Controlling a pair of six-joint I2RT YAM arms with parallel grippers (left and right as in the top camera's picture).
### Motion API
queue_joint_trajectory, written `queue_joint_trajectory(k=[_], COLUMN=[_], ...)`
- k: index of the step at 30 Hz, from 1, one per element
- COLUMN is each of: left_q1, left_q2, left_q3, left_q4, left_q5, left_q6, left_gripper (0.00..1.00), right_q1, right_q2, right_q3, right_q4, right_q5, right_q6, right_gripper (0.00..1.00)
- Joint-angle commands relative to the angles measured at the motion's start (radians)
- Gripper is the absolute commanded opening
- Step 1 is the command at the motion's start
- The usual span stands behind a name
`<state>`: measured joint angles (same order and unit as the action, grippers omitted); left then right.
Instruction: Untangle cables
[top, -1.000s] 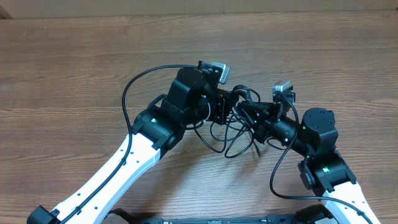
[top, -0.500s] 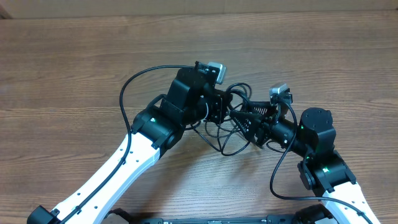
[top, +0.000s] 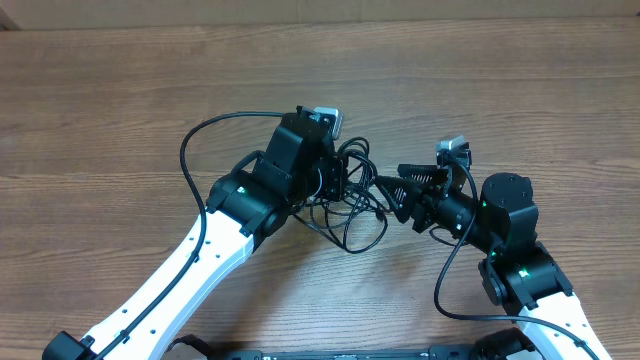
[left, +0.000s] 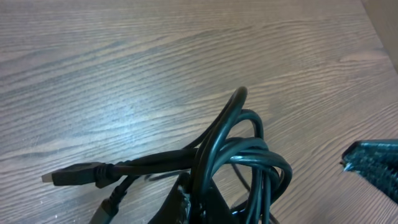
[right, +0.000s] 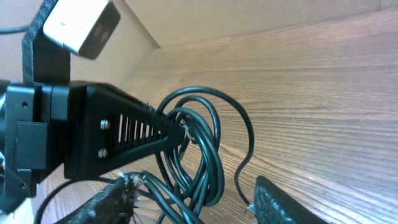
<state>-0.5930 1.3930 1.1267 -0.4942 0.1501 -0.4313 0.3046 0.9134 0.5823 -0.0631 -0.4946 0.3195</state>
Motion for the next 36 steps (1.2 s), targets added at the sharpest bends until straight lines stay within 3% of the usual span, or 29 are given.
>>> queue_joint_trajectory(k=[1,6,12,15,19,22,24,30,36], left_q1=[0.001,-0.014,-0.025,-0.025,-0.025,-0.025,-0.025,-0.025,-0.016], left_q2=[-0.013,-0.013,-0.013,-0.013,-0.013,-0.013,-0.013,-0.013,-0.013], left_q3=[0.015,0.015,0.015,0.015,0.015,0.015,0.015,0.015,0.015], left_q4=[0.008,0.076,0.101,0.103,0.102,0.102,0.102,0.105,0.101], left_q5=[0.032,0.099,0.132,0.140,0.139,0.140,0.140,0.129,0.029], left_q6=[0.009,0.006,0.028,0.027,0.027,0.027,0.026,0.023,-0.134], left_gripper=[0.04,0.04,0.04,0.04,0.04,0.04,0.04,0.04,0.04], right_q1=[0.002,0.002,0.002,0.002,0.002,0.002,0.002,0.002,0.002], right_q2=[-0.010,-0.009,-0.009,-0.009,-0.009,-0.009,-0.009,-0.009,-0.009], right_q3=[0.007,0.007,0.007,0.007,0.007,0.007,0.007,0.007,0.007], right_q4=[0.000,-0.008,-0.021,-0.021,-0.021,-0.021,-0.020,-0.024,-0.026], right_q5=[-0.024,-0.076,-0.076,-0.076,-0.076,-0.076,-0.075,-0.068,-0.064], right_q6=[-0.019,-0.093,-0.116,-0.116,-0.116,-0.116,-0.116,-0.111,-0.103], right_gripper=[0.62,0.71,0.65,0.54,0.24,0.08,0.04,0.04,0.04])
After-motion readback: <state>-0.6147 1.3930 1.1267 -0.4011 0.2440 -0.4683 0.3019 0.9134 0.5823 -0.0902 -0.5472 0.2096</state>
